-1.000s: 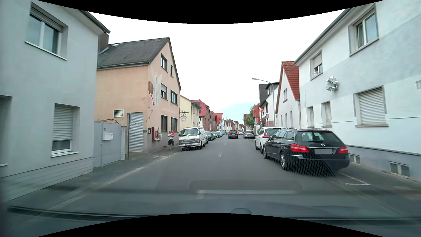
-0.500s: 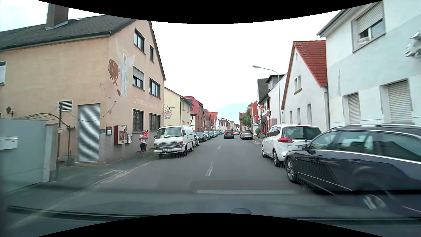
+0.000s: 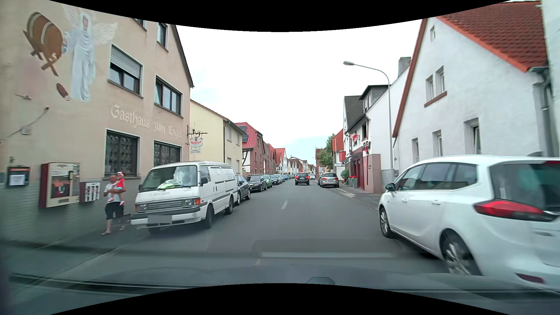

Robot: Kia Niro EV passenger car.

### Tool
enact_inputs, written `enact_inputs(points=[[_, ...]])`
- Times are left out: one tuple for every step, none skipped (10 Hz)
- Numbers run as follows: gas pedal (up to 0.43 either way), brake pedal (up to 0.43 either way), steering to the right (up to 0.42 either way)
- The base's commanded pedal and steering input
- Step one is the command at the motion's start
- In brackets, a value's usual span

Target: Follow the waypoints while adhering to traffic rules and regulations

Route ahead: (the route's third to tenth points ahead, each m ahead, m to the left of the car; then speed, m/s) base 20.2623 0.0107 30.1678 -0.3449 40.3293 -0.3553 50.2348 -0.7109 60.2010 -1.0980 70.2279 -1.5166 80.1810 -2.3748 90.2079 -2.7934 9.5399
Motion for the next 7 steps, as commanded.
enact_inputs(points=[[0.028,0.0,0.008],[0.028,0.0,0.008],[0.028,0.0,0.008],[0.028,0.0,0.008],[0.028,0.0,0.008],[0.028,0.0,0.007],[0.028,0.0,0.007]])
